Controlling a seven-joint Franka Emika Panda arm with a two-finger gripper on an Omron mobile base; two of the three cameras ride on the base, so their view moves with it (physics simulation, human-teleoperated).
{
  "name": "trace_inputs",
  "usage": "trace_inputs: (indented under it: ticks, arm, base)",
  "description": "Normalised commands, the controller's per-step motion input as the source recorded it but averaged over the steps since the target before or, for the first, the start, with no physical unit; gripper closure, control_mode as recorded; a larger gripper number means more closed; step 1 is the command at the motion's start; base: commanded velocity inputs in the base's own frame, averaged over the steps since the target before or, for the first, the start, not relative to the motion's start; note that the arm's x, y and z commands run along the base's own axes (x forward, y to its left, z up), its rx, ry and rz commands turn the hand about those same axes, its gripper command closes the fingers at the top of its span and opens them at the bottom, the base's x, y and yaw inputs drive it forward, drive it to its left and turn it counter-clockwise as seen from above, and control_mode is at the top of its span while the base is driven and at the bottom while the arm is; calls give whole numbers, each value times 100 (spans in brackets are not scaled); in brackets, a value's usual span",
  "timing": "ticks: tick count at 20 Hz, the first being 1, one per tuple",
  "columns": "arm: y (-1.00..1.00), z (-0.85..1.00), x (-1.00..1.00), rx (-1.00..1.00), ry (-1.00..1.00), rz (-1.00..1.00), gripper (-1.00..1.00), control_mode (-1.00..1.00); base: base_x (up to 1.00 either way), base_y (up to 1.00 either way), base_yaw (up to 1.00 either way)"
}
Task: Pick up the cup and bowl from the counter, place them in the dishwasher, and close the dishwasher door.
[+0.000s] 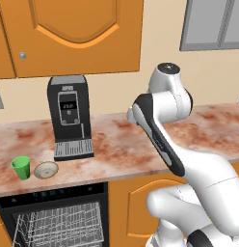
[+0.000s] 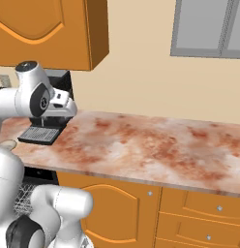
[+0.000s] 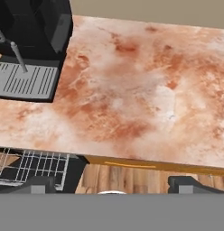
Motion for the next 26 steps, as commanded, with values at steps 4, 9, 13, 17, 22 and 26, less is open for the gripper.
trace_inputs:
  ticks: [4,9,13,17,22,26]
  arm:
    - [46,-25,0,0,0,-3,-100,-100]
    - [49,-28,0,0,0,-2,-100,-100]
    - [44,-30,0,0,0,-1,-100,-100]
    - [43,-34,0,2,0,-1,-100,-100]
    - [42,-30,0,2,0,-1,-100,-100]
    - [39,-24,4,2,0,-1,-100,-100]
  base:
    - [0,0,0]
    - [0,0,0]
    - [0,0,0]
    - [0,0,0]
    - [0,0,0]
    - [0,0,0]
